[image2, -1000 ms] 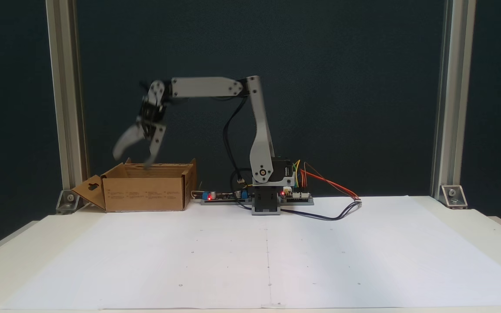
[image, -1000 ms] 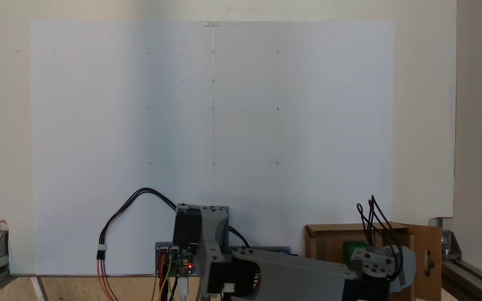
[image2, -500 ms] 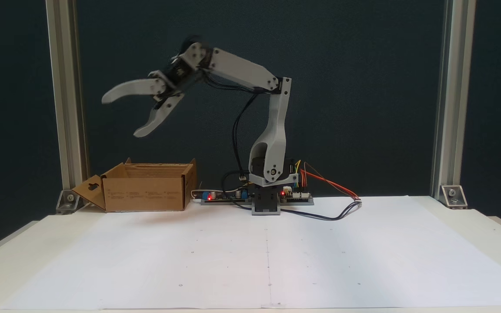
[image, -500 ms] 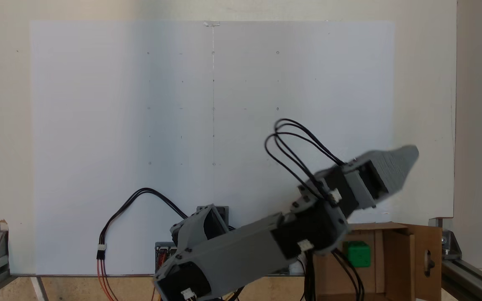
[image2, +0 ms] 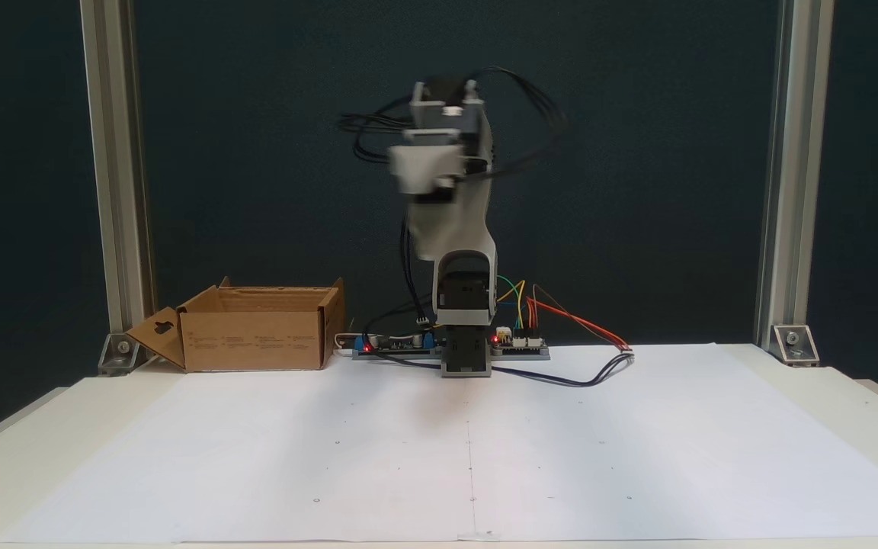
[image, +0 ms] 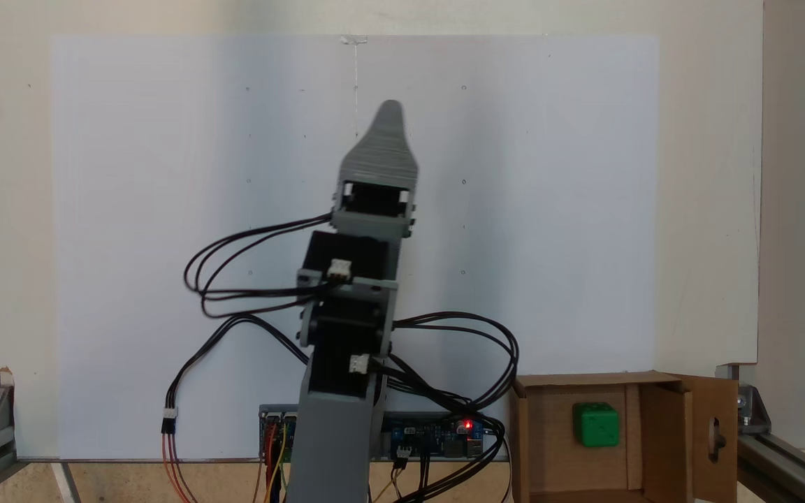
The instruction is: Grasp a green dice and put it in the bin.
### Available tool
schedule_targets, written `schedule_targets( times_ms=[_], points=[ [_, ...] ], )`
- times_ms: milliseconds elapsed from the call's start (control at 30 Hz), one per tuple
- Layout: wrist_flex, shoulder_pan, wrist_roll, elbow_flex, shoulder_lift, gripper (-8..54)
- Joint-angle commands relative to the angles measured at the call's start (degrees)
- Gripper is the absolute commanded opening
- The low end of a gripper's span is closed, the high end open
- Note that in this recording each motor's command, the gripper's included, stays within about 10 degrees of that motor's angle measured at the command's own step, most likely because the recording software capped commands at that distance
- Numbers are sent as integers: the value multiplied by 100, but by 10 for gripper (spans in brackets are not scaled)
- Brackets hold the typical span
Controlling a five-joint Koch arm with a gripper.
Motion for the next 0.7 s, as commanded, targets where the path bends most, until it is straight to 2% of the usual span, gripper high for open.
schedule_targets(
  times_ms=[0,133,400,667],
  points=[
    [-527,-492,290,114,378,451],
    [-1397,-949,290,782,888,448],
    [-3391,-773,290,2136,1890,448],
    [-5359,-650,237,3735,2013,468]
  ],
)
